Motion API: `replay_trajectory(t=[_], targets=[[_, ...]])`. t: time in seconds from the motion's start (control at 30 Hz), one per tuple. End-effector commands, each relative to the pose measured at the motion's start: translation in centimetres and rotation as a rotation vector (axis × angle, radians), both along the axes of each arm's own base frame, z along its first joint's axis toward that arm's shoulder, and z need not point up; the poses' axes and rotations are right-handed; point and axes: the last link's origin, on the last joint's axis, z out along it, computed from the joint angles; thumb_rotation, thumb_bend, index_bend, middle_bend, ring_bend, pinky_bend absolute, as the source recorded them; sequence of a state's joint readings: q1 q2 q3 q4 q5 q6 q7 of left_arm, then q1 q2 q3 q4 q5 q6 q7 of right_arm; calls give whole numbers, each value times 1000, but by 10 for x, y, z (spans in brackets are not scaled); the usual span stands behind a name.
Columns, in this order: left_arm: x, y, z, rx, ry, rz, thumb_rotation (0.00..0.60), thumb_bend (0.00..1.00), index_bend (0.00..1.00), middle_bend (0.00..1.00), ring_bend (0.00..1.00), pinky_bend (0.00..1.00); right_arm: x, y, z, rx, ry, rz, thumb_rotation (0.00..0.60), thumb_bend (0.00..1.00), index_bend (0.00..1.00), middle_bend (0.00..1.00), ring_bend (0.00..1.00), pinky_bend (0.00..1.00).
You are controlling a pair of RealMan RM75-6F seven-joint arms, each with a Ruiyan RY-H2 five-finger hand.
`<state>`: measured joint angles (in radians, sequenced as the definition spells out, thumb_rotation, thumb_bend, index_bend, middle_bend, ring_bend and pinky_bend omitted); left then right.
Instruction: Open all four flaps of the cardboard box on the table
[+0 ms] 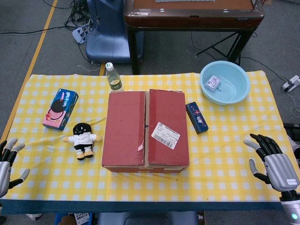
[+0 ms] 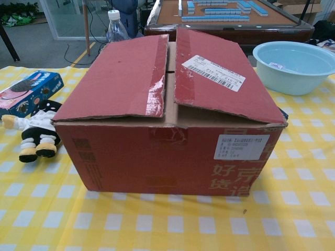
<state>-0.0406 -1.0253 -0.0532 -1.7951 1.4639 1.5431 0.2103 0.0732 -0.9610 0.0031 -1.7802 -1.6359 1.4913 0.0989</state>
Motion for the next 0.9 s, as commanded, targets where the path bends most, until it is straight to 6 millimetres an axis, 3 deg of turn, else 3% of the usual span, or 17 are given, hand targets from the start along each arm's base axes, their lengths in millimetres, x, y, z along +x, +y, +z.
replay_trajectory(t=[0.03,0.67,0.8,0.9], targets=[[0,0,0,-2,1,1,600,271,234,84,0,0,0,0,0,2,0,0,600,483,198,105,61,82],[0,-1,0,-4,-3,-1,600,270,234,84,0,0,7,-4,1,8,19,36,600,482,198,105,62,82],[1,-2,0,2,-10,-1,600,270,234,84,0,0,25,-16,2,35,43,102,600,483,198,107,61,82],[1,-3,0,3,-12,-1,600,271,235,84,0,0,48,-28,0,63,87,192,600,503,198,124,62,82]])
